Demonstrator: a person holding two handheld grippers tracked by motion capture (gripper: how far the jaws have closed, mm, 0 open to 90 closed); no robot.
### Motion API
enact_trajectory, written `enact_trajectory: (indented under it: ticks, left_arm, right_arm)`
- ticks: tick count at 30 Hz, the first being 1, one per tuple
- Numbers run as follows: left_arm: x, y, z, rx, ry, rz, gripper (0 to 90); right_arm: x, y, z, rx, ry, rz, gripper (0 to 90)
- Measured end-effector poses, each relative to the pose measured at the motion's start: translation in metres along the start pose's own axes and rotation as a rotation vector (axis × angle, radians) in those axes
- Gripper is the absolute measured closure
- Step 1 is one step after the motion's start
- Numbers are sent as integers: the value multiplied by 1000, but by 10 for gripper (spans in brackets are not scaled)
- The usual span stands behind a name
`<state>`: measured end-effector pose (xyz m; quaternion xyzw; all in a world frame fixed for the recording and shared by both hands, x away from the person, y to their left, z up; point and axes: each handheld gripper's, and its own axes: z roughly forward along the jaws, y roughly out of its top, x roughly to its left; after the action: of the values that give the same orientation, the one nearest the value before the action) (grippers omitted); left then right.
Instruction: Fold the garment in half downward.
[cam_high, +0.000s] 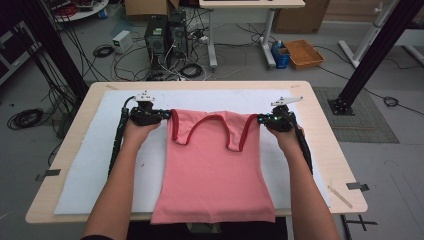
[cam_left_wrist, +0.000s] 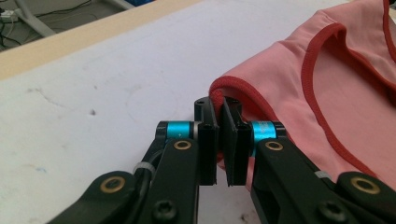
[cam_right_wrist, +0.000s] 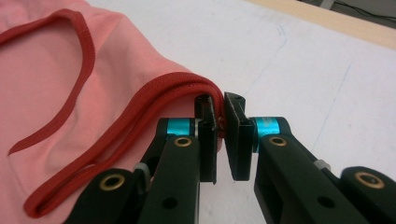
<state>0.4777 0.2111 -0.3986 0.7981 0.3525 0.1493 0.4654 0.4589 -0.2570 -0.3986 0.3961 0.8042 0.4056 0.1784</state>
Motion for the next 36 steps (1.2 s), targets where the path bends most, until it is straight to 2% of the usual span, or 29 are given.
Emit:
enact_trajectory:
  ticks: [4,6,8,13,19,29,36]
  left_arm:
    - [4,11,1,-15,12,5,852]
    - [5,12,2,-19,19,6,852]
    - [6,11,2,-25,8,0,852]
    - [4,1,0,-19,0,0,851]
    - [1,-11,-5,-42,-19,-12,850]
    - [-11,-19,-20,-83,-45,9,849]
    - [-15,-27,-31,-109,-67,16,849]
  right_arm:
    - [-4,12,3,-10,4,2,844]
    - [-5,18,6,1,-4,-2,844]
    - [-7,21,7,0,-2,0,843]
    - [-8,17,10,-9,26,15,843]
    - [-6,9,5,-34,53,22,843]
    - [1,-1,-10,-61,85,7,843]
    - [8,-4,-24,-92,110,-23,843]
